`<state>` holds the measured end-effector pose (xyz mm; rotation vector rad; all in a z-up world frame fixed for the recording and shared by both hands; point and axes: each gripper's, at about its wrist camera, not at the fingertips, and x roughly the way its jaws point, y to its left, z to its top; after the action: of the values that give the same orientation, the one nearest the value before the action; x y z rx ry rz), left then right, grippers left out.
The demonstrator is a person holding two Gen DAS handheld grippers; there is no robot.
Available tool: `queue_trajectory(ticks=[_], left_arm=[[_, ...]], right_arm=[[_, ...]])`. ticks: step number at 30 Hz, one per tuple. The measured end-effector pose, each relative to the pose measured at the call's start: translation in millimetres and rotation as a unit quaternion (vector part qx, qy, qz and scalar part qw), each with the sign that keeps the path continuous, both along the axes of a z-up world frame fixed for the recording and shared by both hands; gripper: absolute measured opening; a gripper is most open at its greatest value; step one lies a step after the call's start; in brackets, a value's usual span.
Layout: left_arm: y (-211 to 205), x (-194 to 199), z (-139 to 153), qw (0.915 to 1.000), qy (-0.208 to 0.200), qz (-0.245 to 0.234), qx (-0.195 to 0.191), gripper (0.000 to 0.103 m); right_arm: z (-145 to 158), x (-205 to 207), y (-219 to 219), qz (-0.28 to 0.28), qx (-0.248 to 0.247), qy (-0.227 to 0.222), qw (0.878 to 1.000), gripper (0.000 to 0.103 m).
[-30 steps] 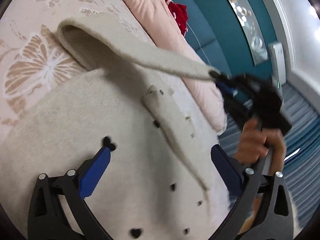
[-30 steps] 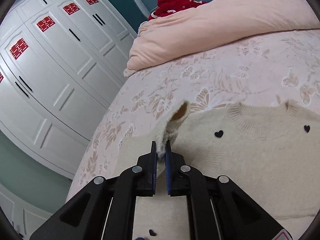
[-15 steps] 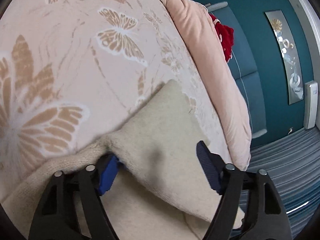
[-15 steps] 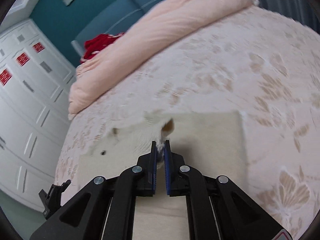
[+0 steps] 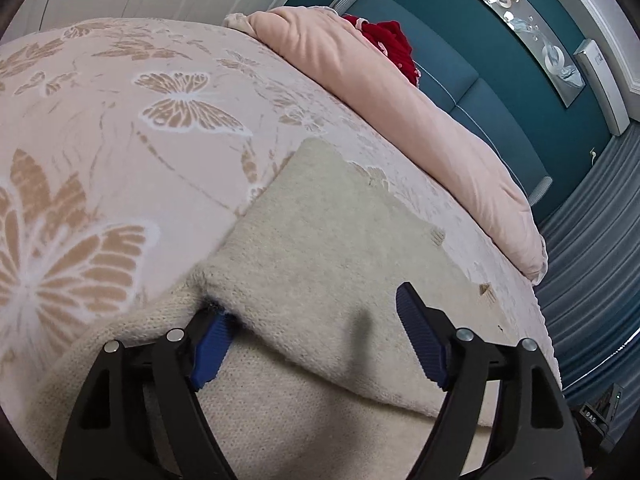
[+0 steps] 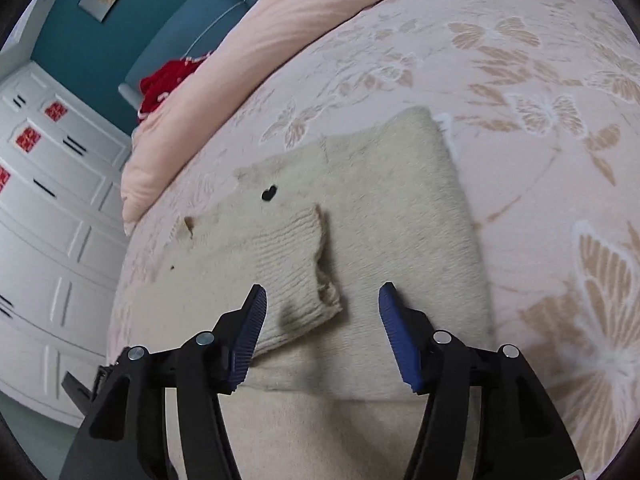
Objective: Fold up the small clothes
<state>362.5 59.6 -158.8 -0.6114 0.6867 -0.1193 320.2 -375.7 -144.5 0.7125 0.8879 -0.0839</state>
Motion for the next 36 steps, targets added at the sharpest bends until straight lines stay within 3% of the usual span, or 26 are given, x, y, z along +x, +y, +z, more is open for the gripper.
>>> queue_trajectory(ticks=[1, 3, 4, 6, 8, 9, 11, 12, 16, 18, 21, 23, 26, 27, 30, 36], left_arm=[[0, 1, 0, 1.0000, -0.001, -0.001, 0.000, 0.077], [-1, 1, 0, 1.0000, -0.001, -0.003, 0.001, 0.078], [-2, 1, 0, 1.0000, -0.002, -0.004, 0.001, 0.079], [-3, 2, 0, 1.0000, -0.003, -0.008, 0.003, 0.081], [-5, 2, -1, 0.9999, -0.004, -0.009, 0.006, 0.082], [-5, 2, -1, 0.9999, -0.005, -0.010, 0.007, 0.082], [-6, 3, -1, 0.9999, -0.006, -0.011, 0.009, 0.083], [-5, 3, -1, 0.9999, -0.006, -0.012, 0.008, 0.083], [-2, 3, 1, 0.9999, -0.004, -0.014, -0.003, 0.083], [2, -3, 7, 0.9998, -0.002, -0.012, -0.014, 0.083], [13, -22, 12, 0.9997, -0.005, 0.023, -0.008, 0.081], [26, -32, 13, 0.9973, 0.000, 0.074, 0.002, 0.071], [48, -36, 2, 0.9897, 0.022, 0.141, 0.003, 0.076], [53, -33, -5, 0.9902, 0.027, 0.137, -0.010, 0.076], [43, -33, 0, 0.9926, 0.012, 0.120, 0.015, 0.088], [46, -45, -1, 0.9934, -0.026, 0.111, -0.003, 0.092]], right_arm=[[-1, 7, 8, -0.001, -0.020, 0.008, 1.000, 0.058], [5, 17, 19, 0.016, -0.050, 0.007, 0.999, 0.018], [11, 19, 20, 0.022, -0.045, 0.005, 0.999, 0.009], [35, 7, 12, -0.002, -0.044, -0.047, 0.998, 0.007], [44, -5, 5, -0.026, -0.063, -0.060, 0.996, 0.007], [36, -5, 2, -0.032, -0.083, -0.042, 0.995, 0.007], [-6, 4, -2, -0.013, -0.093, 0.042, 0.995, 0.007], [-13, 0, -3, -0.010, -0.092, 0.037, 0.995, 0.005], [33, -23, -2, -0.066, -0.117, -0.002, 0.991, 0.020], [59, -30, 12, -0.062, -0.136, -0.032, 0.988, 0.020], [77, 1, 66, 0.052, -0.110, -0.051, 0.991, 0.020], [77, 32, 123, 0.150, -0.096, -0.049, 0.983, 0.020], [63, 83, 203, 0.241, -0.090, -0.033, 0.966, 0.020], [56, 103, 227, 0.262, -0.087, -0.020, 0.961, 0.018], [32, 151, 282, 0.291, -0.079, 0.013, 0.953, 0.016], [-11, 213, 377, 0.342, -0.118, 0.067, 0.930, 0.010]])
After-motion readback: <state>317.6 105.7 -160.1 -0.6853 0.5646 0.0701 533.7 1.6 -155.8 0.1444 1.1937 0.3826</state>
